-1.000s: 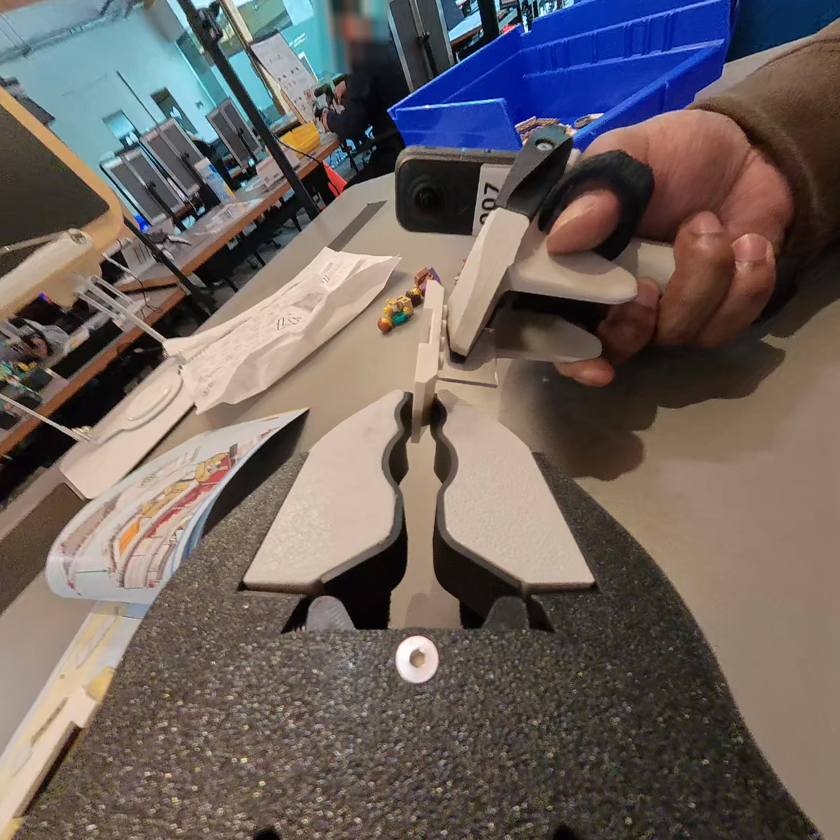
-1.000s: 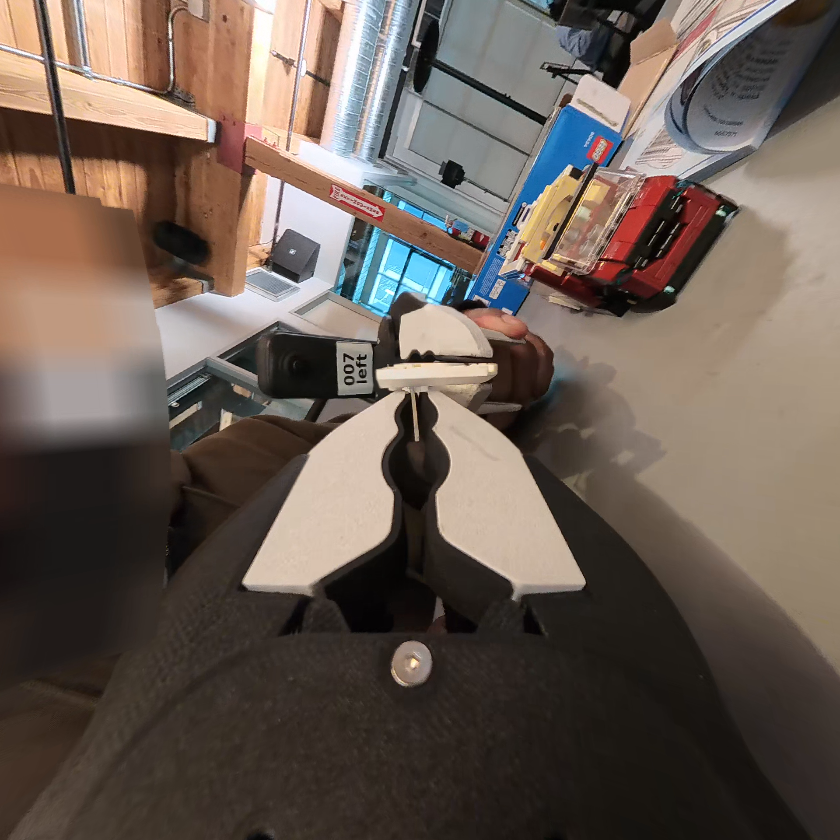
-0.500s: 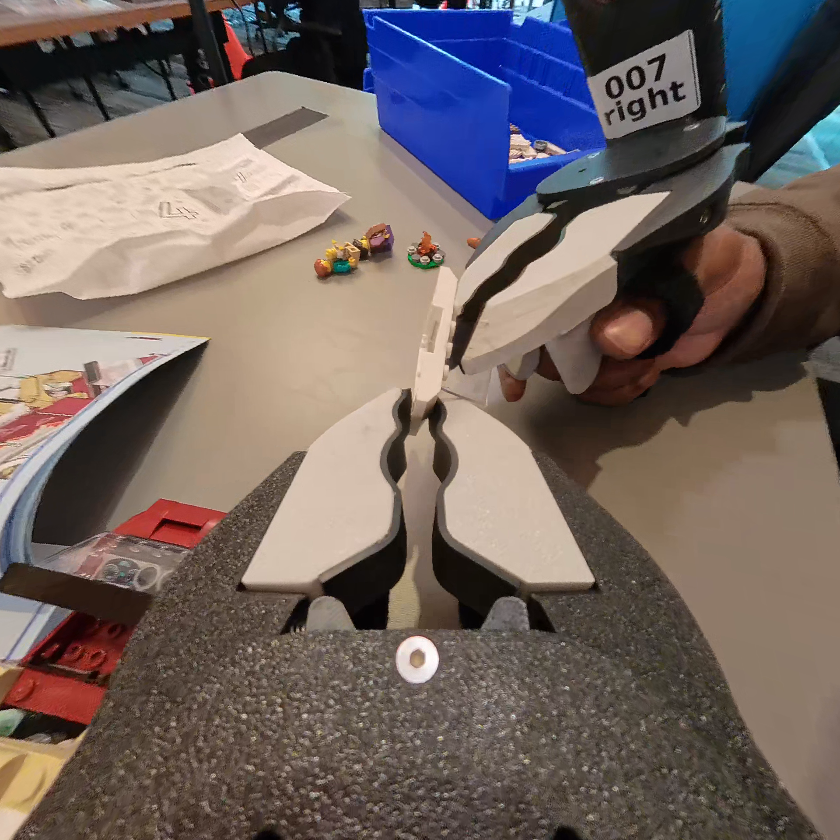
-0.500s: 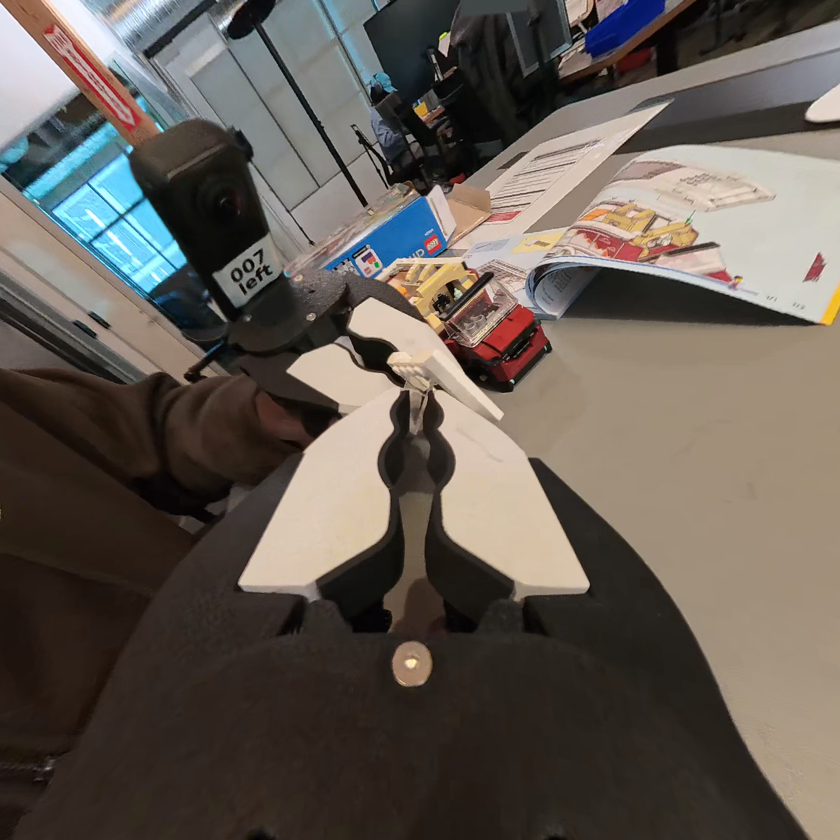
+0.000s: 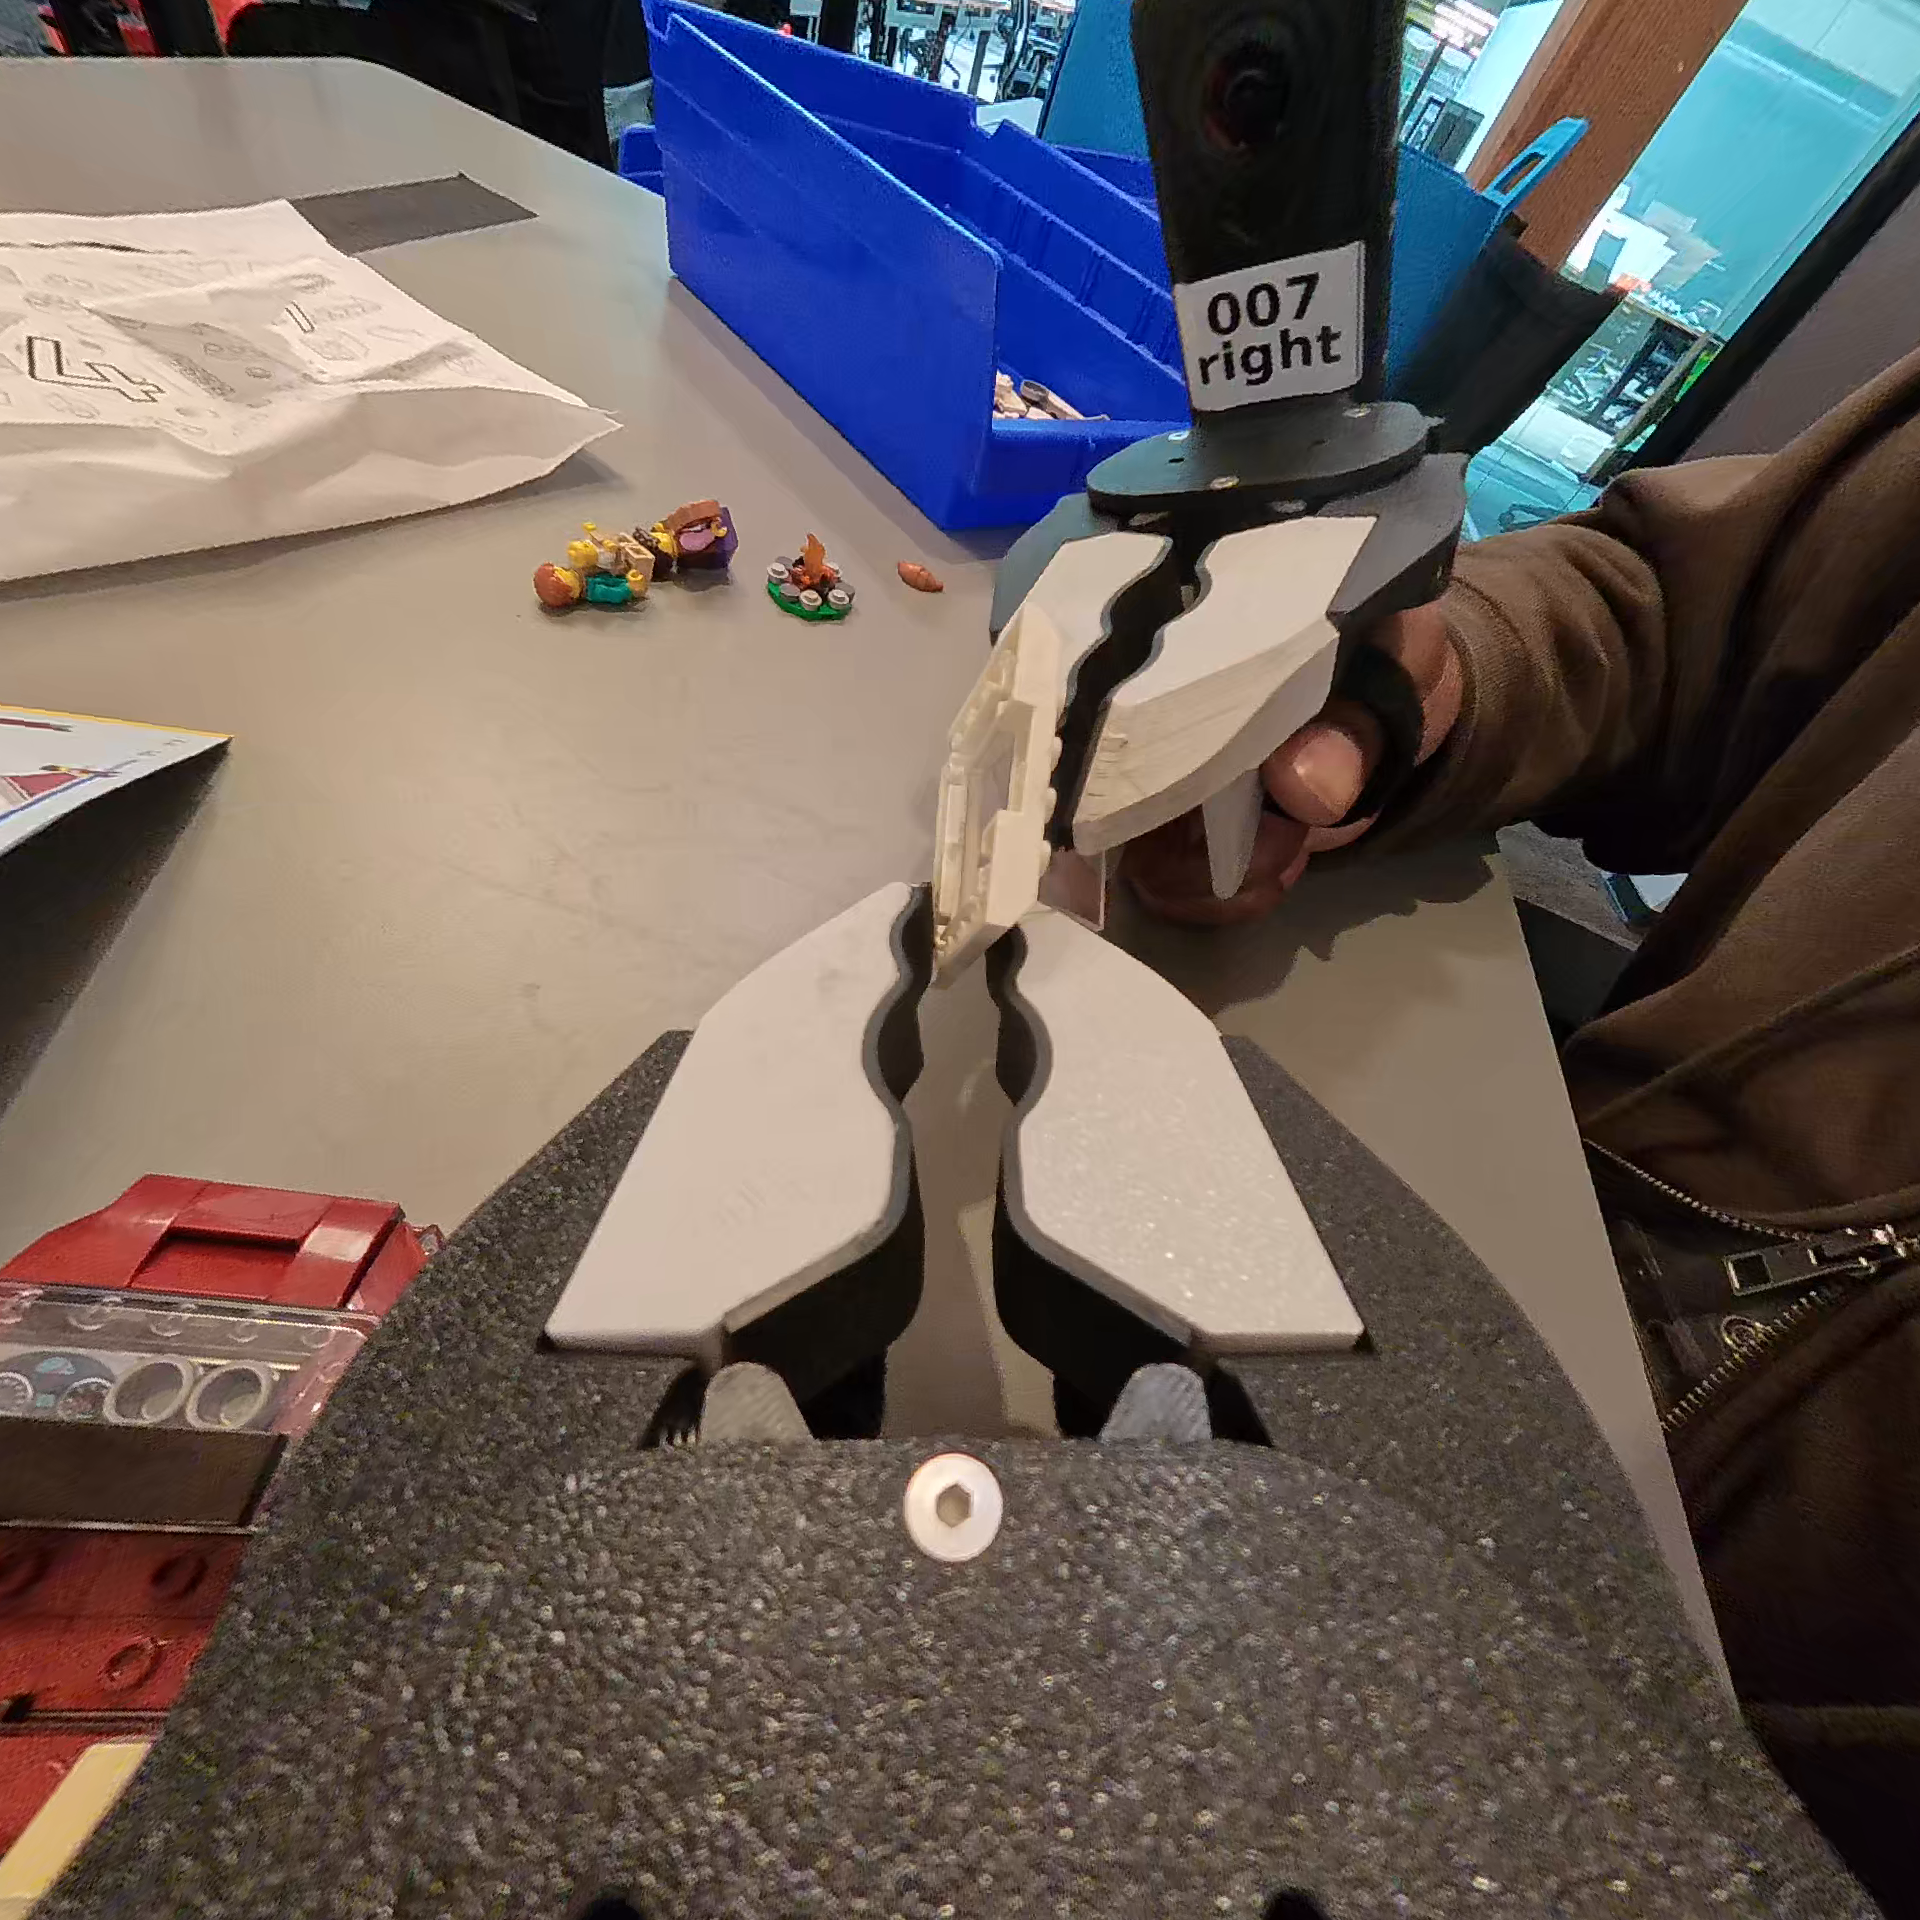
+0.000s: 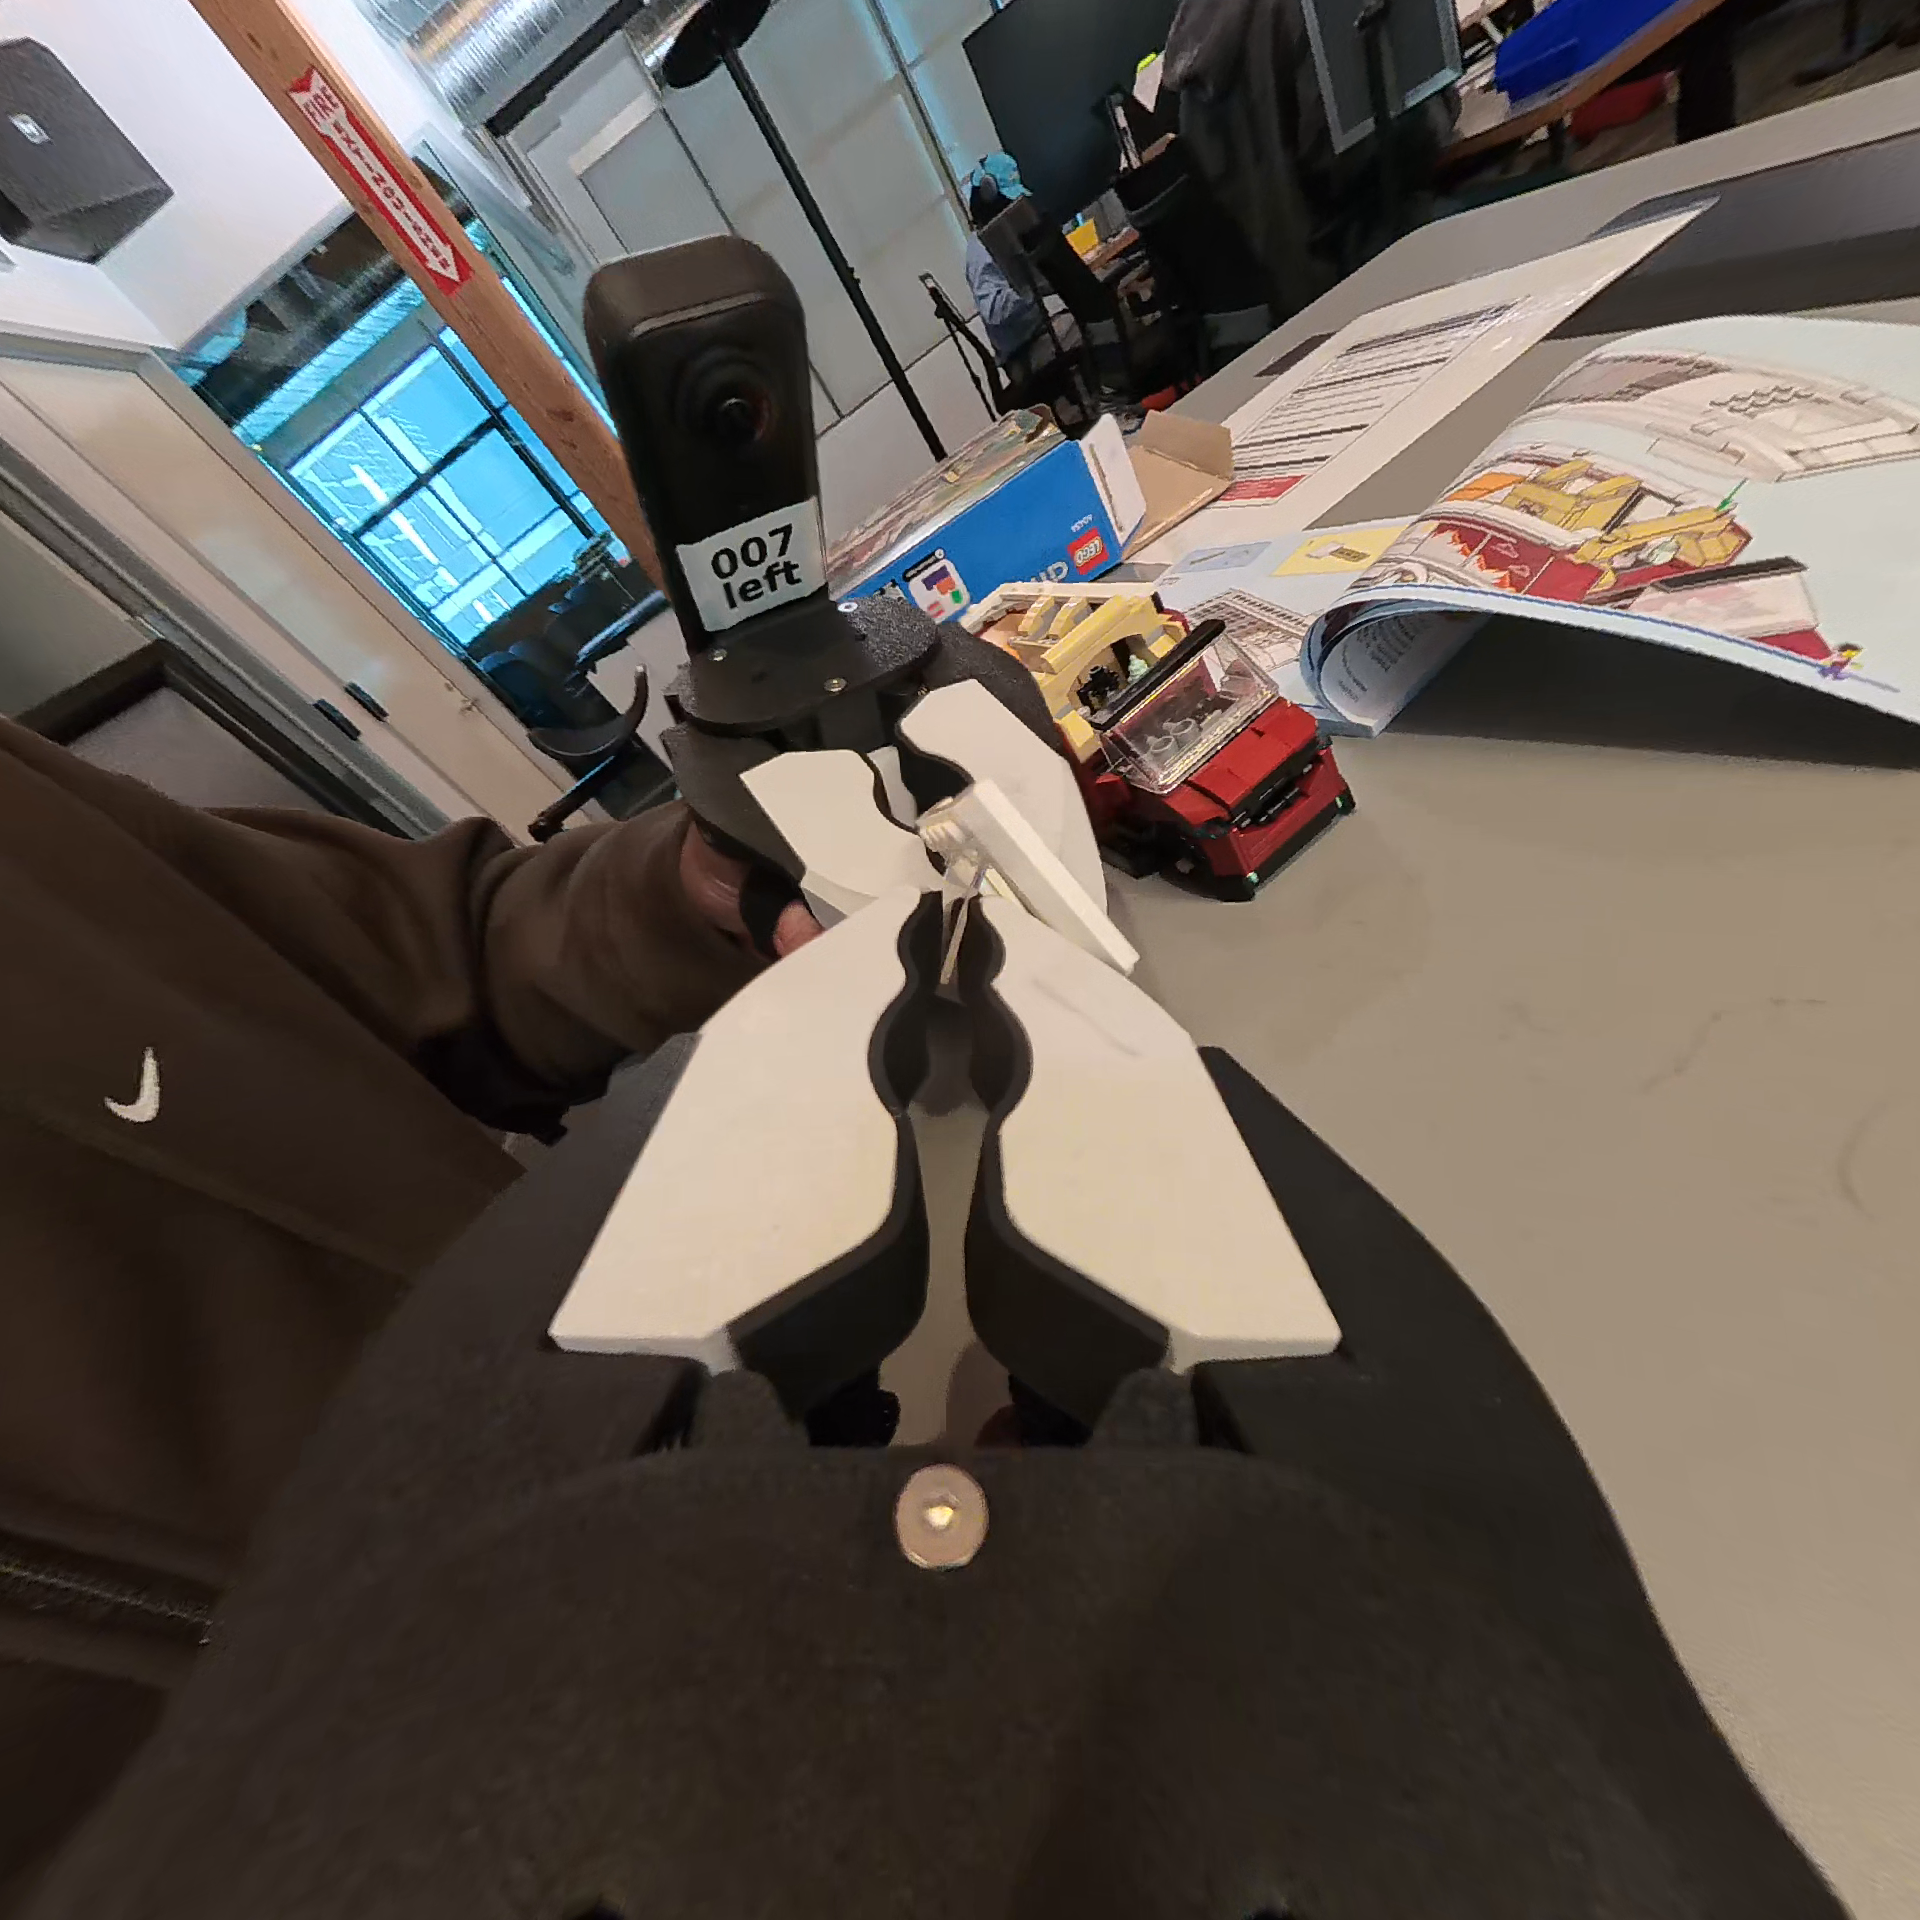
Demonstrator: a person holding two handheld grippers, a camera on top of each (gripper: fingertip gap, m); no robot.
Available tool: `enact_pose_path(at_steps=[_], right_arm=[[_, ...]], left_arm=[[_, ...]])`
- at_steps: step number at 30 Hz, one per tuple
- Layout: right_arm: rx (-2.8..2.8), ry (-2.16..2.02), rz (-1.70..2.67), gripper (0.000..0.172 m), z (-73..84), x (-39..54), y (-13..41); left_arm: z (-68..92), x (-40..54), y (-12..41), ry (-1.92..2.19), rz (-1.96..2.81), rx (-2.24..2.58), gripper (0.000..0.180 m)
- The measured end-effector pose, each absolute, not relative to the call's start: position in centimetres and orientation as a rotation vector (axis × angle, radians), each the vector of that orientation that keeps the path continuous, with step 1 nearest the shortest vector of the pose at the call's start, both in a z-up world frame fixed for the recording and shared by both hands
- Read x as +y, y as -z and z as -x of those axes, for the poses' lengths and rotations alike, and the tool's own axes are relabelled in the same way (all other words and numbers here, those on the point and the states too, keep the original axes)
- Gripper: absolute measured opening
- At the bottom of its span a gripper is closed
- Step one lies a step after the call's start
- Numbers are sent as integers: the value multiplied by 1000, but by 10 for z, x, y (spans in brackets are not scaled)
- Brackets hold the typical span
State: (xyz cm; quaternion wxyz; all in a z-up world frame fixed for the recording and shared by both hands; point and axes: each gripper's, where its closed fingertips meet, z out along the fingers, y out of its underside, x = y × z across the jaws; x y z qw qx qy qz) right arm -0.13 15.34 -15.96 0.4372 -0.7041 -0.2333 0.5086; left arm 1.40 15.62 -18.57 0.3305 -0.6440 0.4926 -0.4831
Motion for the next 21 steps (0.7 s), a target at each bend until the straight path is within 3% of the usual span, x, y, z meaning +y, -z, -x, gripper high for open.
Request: enact_pose_path(at_steps=[13, 21], right_arm=[[-627, -1185, 1817, 6, -2, 157, 166], [-780, -891, 1621, 23, -29, 165, 141]], left_arm=[[-15, 158, 192, 1330, 1792, 1225, 10], [-9, 158, 190, 1384, 1815, 1171, 7]])
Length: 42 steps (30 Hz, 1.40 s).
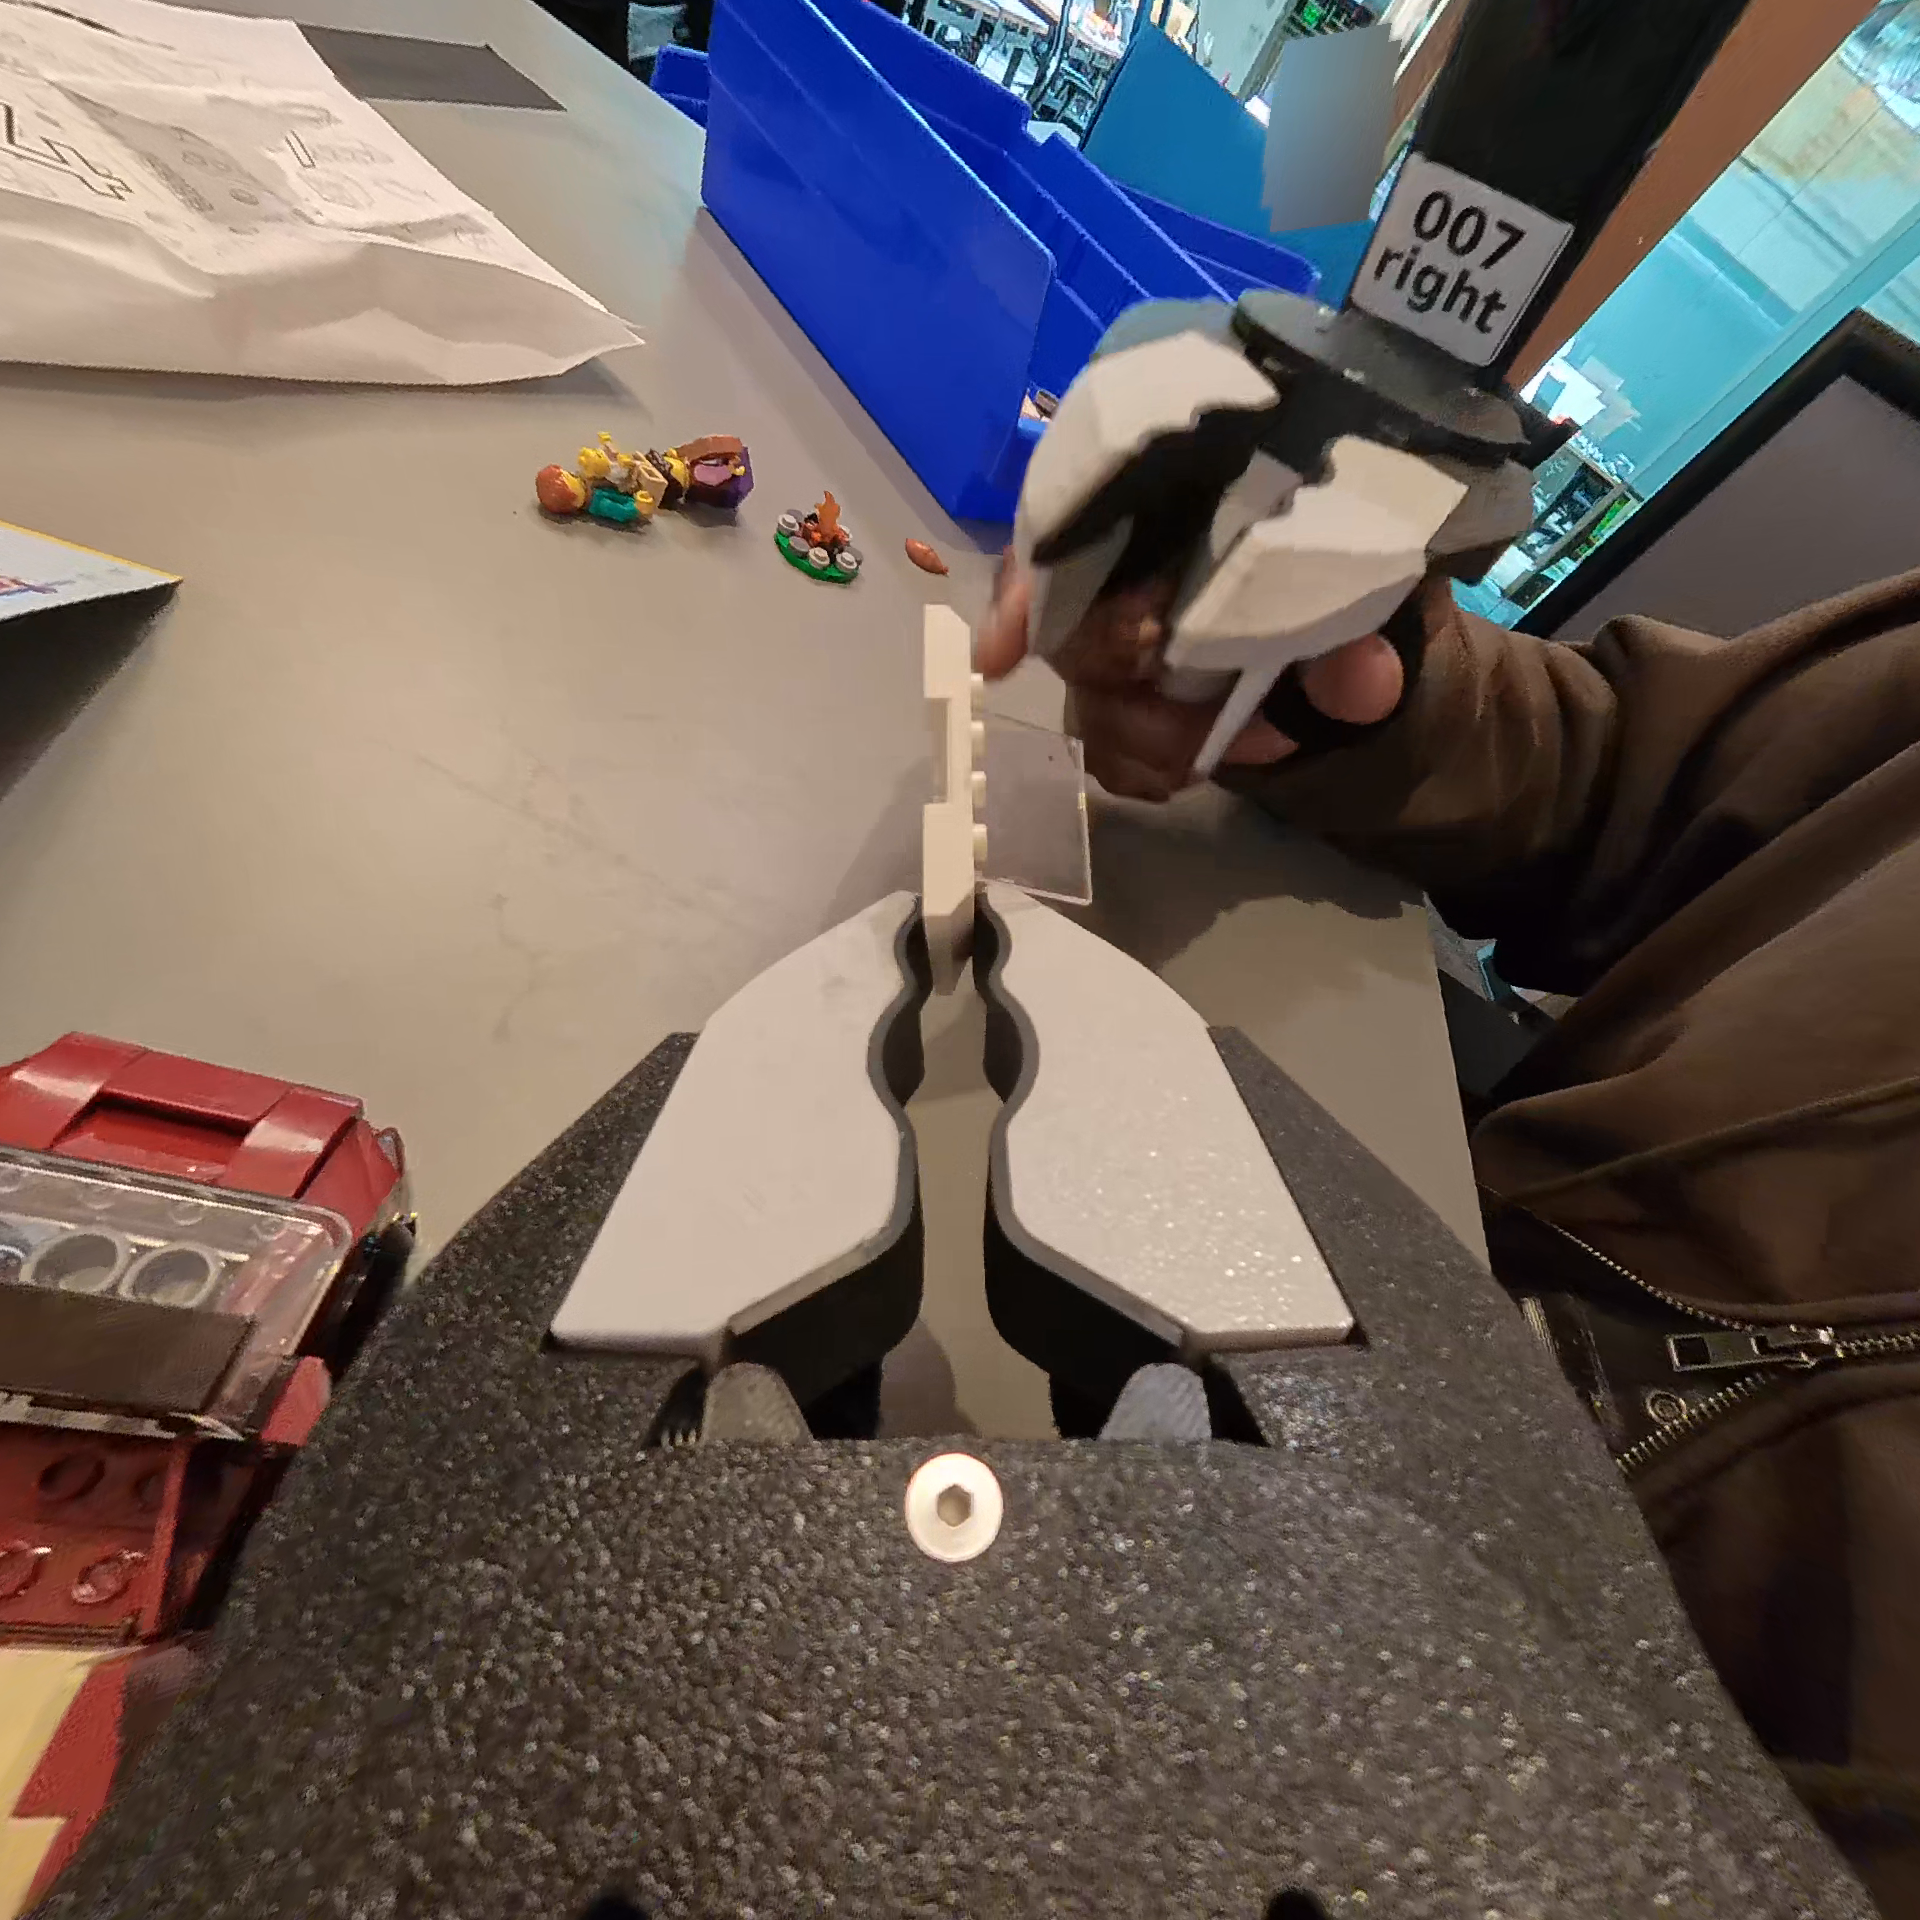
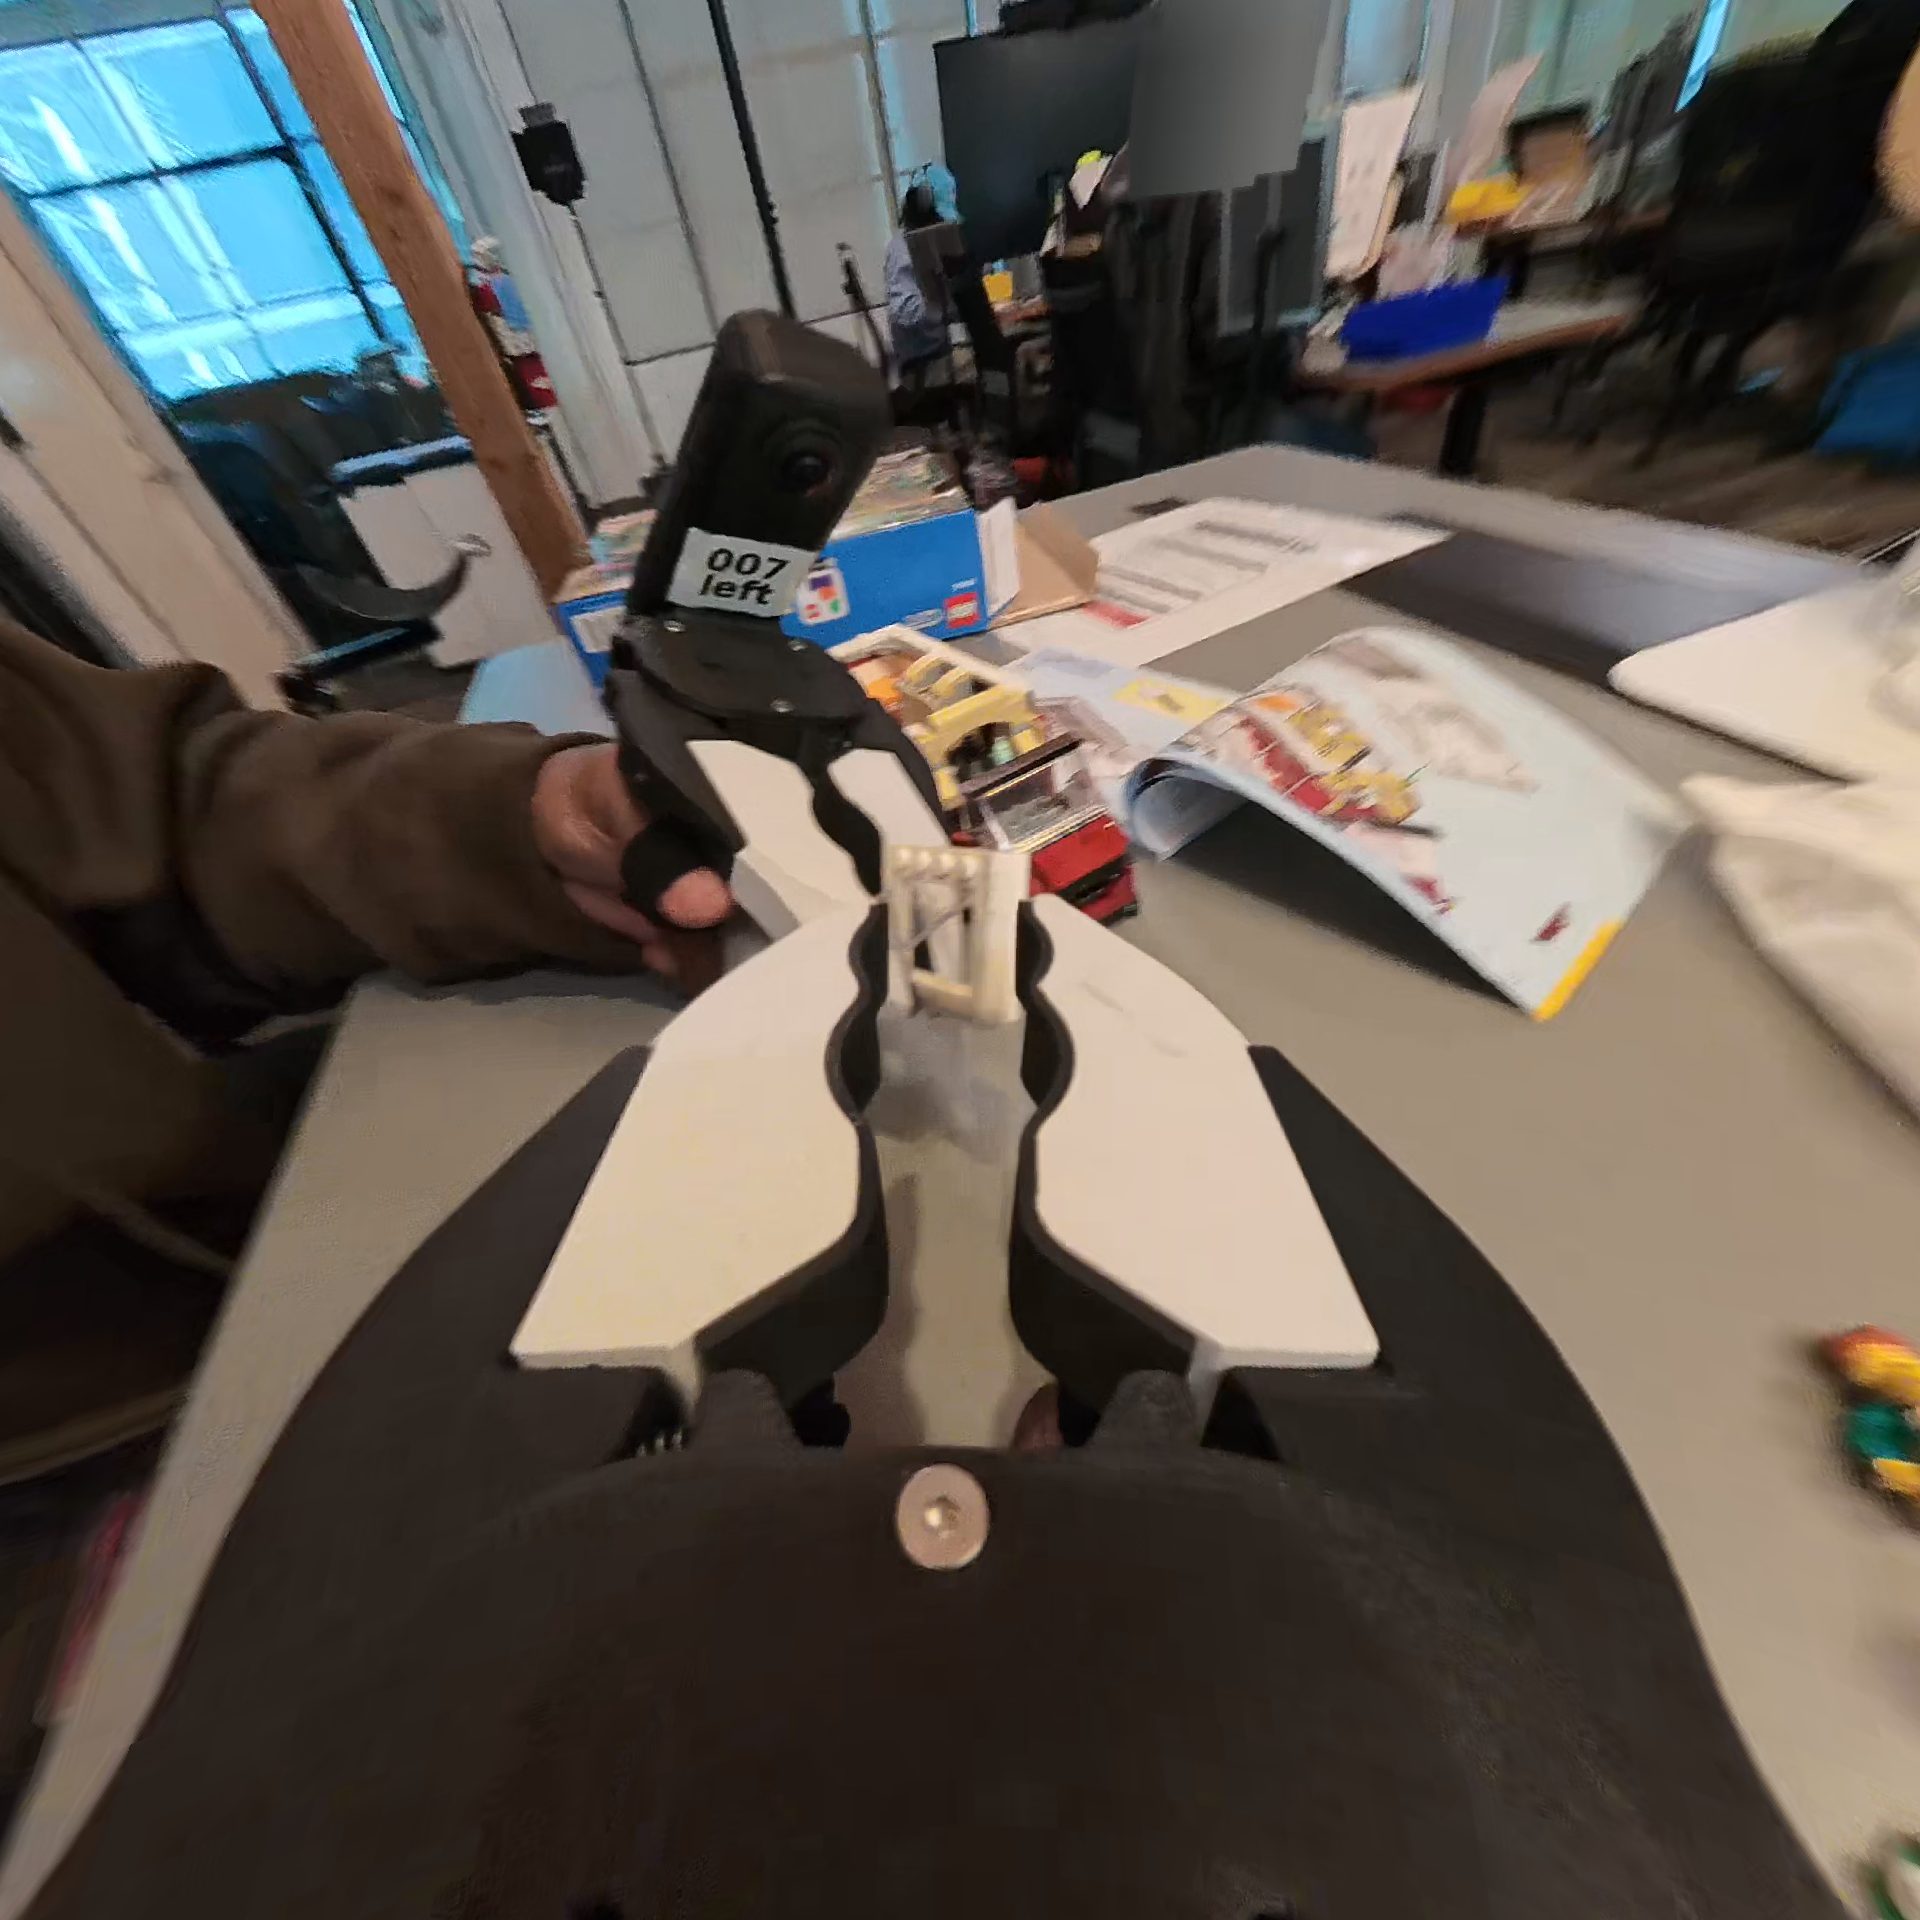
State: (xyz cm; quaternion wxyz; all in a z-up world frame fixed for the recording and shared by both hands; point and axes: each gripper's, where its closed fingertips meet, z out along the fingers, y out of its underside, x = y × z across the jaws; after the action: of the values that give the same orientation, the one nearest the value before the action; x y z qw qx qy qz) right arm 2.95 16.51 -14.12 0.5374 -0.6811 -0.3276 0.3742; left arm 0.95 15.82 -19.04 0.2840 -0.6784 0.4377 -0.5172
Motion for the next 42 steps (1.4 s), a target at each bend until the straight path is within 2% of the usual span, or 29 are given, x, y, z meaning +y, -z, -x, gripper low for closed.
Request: enact_pose_path(at_steps=[4, 10, 13, 17, 22, 28, 32, 37, 40, 42], right_arm=[[-758, -860, 1660, 29, -36, 170, 144], [-605, -1417, 1677, 22, -23, 141, 136], [-717, -1478, 1753, 26, -10, 118, 150], [-689, -1486, 1743, 12, -3, 109, 150], [-515, -1589, 1604, 9, -8, 109, 126], [40, -1854, 1256, 8, -22, 117, 105], [137, -1792, 1177, 7, -20, 112, 106], [100, -1719, 1249, 12, -13, 112, 111], [69, -1515, 1421, 15, -12, 120, 130], [11, -1304, 1470, 23, -20, 122, 131]], left_arm=[[-11, 139, 187, 1416, 1788, 1269, 7], [-12, 102, 186, 1447, 1755, 1427, 7], [-12, 94, 184, 1466, 1776, 1399, 7], [-10, 88, 182, 1409, 1779, 1397, 7], [-12, 88, 152, 1513, 1635, 1180, 9], [-15, 88, 123, 1617, 1431, 781, 16], [-13, 90, 116, 1511, 1387, 657, 15], [-5, 92, 112, 1526, 1352, 553, 6], [8, 104, 116, 1331, 1395, 539, 6], [19, 109, 115, 1146, 1399, 556, 6]])
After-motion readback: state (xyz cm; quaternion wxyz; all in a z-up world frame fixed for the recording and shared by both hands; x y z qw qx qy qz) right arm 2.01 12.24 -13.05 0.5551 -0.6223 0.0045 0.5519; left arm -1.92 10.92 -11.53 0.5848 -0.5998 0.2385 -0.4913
